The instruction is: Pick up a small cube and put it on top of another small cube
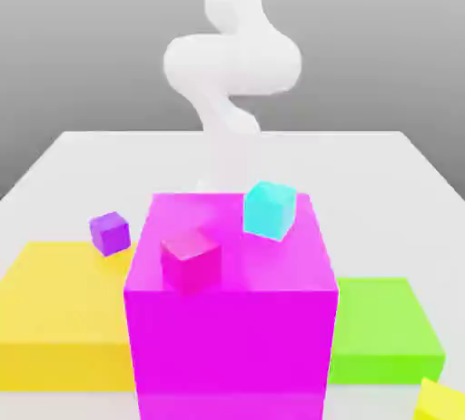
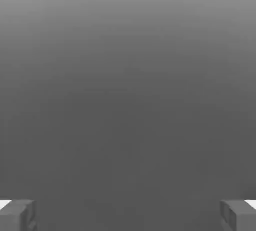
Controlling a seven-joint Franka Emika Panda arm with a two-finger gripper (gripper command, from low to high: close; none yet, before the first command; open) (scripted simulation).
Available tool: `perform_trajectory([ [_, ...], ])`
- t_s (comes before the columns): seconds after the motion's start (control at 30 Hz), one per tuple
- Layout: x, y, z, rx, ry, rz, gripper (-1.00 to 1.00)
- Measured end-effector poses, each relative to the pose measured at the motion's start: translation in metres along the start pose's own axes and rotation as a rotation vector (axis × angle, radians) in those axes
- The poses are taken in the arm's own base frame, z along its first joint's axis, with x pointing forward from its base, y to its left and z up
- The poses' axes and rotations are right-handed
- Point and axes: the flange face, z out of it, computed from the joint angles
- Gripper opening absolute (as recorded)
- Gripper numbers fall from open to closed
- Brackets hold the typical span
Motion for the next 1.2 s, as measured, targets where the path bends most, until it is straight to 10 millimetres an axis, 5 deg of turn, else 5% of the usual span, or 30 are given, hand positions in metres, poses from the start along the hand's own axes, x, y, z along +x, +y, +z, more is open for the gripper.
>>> perform_trajectory([
  [0.33, -0.053, -0.044, 0.167, -0.088, -0.238, -0.294, 0.00],
  [0.67, -0.169, -0.059, 0.318, -0.146, -0.479, -0.609, 0.00],
  [1.0, -0.312, -0.019, 0.441, -0.197, -0.718, -0.903, 0.00],
  [1.13, -0.350, 0.008, 0.486, -0.200, -0.741, -0.931, 0.00],
  [1.17, -0.356, 0.013, 0.494, -0.200, -0.742, -0.932, -1.00],
  [1.2, -0.356, 0.013, 0.494, -0.200, -0.742, -0.932, -1.00],
])
